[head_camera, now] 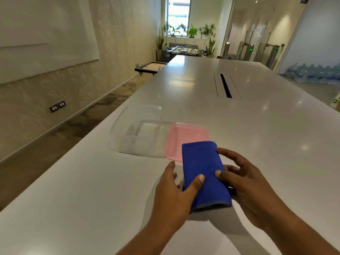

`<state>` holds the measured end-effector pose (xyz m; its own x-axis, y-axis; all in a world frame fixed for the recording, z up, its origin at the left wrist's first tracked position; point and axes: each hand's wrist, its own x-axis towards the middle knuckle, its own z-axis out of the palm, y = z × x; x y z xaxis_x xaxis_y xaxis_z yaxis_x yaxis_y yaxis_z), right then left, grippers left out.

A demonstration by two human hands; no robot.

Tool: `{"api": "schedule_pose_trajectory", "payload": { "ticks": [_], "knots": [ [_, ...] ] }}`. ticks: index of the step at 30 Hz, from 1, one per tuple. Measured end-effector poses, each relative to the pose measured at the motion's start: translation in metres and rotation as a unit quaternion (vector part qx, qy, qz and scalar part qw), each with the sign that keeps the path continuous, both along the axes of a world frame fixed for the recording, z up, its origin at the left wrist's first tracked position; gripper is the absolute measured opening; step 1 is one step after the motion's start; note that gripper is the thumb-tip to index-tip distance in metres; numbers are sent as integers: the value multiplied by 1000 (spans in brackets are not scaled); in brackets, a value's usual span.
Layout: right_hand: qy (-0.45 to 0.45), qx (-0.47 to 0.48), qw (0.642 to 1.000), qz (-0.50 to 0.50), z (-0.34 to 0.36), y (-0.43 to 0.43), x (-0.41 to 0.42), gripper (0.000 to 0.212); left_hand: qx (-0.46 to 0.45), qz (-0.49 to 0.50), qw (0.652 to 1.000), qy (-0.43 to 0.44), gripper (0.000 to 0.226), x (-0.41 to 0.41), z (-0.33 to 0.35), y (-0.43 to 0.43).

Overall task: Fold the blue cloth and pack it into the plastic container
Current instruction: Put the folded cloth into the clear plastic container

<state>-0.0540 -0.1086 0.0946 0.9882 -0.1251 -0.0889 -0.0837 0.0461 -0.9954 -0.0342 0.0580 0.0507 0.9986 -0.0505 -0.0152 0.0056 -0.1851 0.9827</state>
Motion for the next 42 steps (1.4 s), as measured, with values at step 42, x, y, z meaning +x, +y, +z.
{"api": "schedule_pose_trajectory", "payload": {
  "ticks": [42],
  "knots": [
    [-15, -807, 520, 279, 44, 157, 275, 56, 715, -232, 642, -150, 31, 268, 71, 127]
  ]
}}
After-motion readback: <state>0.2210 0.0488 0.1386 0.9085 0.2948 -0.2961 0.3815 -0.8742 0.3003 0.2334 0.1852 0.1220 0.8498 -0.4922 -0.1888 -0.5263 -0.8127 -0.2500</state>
